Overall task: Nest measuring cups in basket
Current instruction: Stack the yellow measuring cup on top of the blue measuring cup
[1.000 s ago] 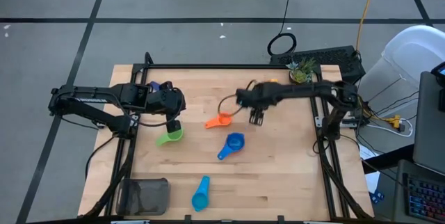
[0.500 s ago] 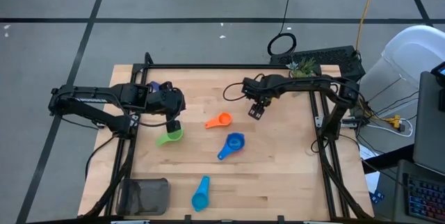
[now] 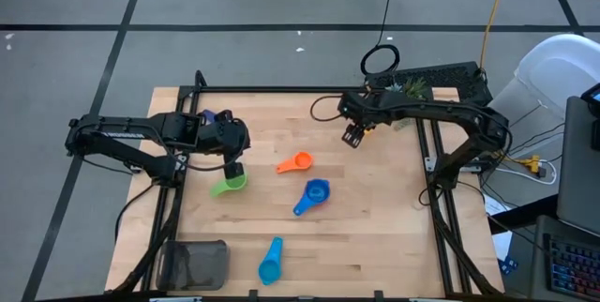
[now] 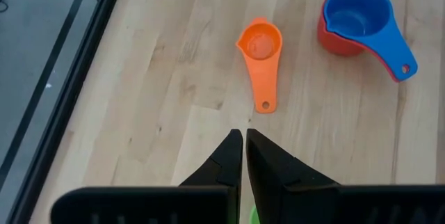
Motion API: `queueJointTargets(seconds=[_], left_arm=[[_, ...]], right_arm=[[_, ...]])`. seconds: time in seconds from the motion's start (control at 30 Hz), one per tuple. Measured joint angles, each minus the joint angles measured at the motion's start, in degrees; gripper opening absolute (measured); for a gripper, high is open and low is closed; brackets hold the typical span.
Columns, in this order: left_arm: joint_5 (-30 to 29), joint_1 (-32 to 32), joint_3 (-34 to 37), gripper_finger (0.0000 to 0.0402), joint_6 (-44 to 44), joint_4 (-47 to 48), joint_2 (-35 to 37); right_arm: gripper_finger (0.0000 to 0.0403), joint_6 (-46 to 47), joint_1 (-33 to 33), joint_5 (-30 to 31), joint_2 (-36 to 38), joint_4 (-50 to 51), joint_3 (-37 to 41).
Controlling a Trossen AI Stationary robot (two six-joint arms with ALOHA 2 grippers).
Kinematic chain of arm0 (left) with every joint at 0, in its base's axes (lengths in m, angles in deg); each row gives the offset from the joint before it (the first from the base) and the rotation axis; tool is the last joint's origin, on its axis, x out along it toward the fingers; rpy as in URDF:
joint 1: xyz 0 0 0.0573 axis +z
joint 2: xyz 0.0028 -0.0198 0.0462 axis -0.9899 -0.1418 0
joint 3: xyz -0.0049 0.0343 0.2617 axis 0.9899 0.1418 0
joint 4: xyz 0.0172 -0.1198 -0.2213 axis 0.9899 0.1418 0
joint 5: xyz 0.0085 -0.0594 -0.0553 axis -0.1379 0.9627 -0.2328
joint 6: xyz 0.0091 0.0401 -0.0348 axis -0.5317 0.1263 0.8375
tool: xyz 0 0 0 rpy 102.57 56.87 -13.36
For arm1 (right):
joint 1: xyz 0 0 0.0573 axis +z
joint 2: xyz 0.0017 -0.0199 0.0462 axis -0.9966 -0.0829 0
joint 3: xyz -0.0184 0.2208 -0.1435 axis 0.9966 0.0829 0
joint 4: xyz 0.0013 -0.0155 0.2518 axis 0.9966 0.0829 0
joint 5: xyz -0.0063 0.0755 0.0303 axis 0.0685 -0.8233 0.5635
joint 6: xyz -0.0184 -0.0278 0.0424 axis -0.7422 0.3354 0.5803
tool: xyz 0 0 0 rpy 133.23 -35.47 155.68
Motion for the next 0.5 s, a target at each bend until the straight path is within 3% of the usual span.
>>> queueJointTargets(seconds=[0.5], left_arm=[[0.0, 0.01, 0.0, 0.0026, 0.09, 0.01, 0.0]], right_arm=[[0.021, 0.02, -5.59, -1.88, 0.01, -12.43, 13.23]])
